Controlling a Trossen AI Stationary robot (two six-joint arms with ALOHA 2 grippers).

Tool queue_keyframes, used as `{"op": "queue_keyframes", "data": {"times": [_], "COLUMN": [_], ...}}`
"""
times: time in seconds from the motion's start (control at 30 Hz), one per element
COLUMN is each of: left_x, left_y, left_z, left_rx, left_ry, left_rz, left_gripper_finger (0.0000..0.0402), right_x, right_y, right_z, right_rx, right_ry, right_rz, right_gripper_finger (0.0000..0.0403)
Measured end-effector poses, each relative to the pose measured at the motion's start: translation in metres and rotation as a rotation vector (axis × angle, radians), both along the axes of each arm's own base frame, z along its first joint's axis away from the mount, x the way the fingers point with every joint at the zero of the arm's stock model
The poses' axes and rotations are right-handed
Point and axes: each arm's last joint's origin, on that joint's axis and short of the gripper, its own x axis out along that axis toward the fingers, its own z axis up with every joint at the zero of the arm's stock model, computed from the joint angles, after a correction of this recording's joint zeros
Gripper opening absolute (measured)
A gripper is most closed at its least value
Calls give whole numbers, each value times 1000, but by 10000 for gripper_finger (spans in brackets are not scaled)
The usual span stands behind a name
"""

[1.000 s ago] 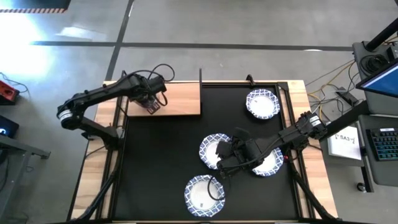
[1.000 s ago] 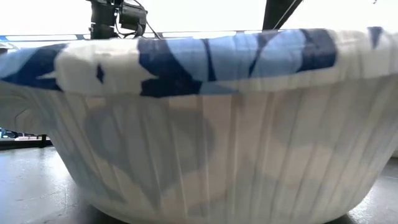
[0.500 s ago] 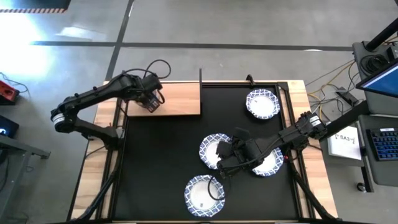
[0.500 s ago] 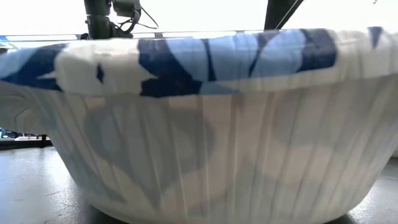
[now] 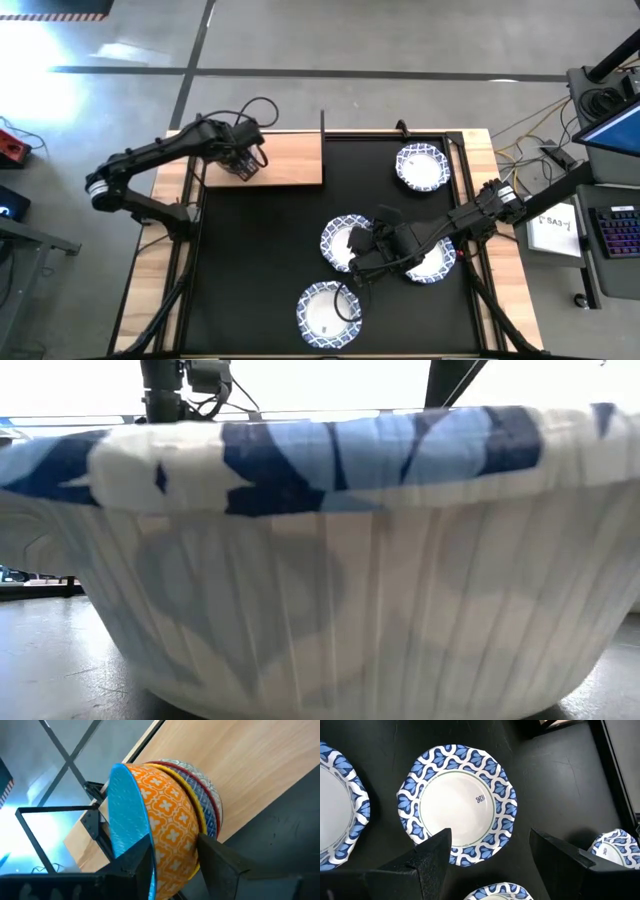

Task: Place and stack bowls onto a shelf
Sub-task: Stack the light blue bowl on top of the yellow bowl on the shelf

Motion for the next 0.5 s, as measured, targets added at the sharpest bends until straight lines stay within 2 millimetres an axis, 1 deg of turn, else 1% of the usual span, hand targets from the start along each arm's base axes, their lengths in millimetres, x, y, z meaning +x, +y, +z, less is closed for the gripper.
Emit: {"op": "queue_keyframes", "data": {"times": [0.27, 0.5], "left_x": [-2, -6], "left_y": [0, -3], "left_z": [1, 22], "left_rx": [32, 38], "left_ry": [27, -59], "left_rz": [11, 24], "left_gripper_finger": [175, 182], "right_x": [0, 0], "right_y": [0, 0], "right_z": [0, 0], "right_rx": [4, 4], "right_ry": [1, 1], "right_rz": [0, 0], "right_gripper_finger": [256, 256]}}
